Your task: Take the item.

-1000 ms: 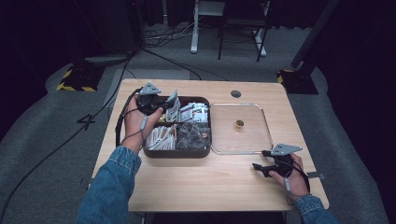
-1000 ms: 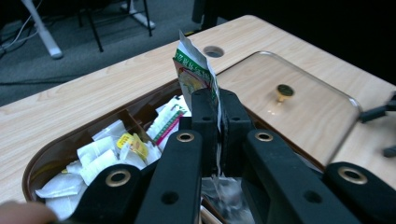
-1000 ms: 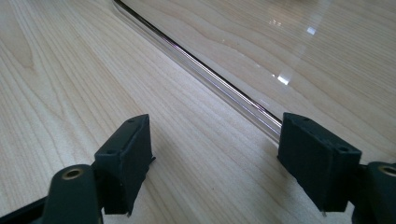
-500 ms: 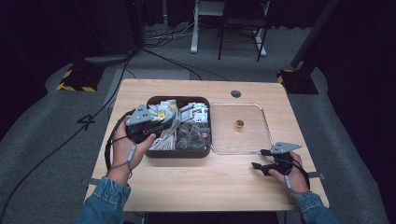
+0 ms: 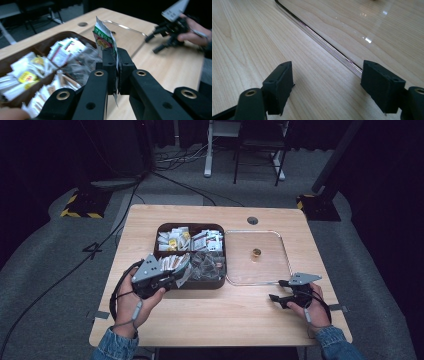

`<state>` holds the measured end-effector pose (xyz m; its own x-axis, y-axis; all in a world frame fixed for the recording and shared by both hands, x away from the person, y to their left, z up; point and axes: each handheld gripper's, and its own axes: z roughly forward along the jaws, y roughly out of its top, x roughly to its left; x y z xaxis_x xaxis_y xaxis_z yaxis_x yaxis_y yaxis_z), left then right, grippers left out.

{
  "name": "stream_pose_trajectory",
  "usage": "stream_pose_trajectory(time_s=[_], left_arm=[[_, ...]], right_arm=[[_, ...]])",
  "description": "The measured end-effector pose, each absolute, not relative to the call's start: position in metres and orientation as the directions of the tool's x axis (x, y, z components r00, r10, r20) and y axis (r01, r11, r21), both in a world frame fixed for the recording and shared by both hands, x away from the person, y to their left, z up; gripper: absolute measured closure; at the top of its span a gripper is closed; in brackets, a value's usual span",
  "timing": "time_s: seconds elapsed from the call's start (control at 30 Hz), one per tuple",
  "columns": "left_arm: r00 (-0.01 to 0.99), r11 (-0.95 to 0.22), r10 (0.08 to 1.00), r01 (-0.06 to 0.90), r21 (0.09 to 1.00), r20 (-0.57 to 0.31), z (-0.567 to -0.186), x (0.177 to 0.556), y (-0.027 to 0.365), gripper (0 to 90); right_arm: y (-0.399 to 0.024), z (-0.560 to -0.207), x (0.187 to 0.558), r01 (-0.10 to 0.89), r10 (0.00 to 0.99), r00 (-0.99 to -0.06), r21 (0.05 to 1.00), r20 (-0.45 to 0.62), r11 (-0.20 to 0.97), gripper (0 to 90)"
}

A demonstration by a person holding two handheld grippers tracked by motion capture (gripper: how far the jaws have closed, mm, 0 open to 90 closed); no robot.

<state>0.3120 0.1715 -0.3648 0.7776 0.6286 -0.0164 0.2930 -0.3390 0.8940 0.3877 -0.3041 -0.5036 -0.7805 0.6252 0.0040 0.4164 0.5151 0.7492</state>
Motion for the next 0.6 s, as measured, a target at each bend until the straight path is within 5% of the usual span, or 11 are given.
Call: stream_pose_trajectory(time_s=[0.6], left_arm=[[0.865,-0.419,0.502,0.263,0.869,-0.019,-0.424,0.289,0.129,87.1]], right_arm=[[-0.304,-0.503,0.388,0.415,0.622,-0.783,0.749,0.004,0.517,25.8]])
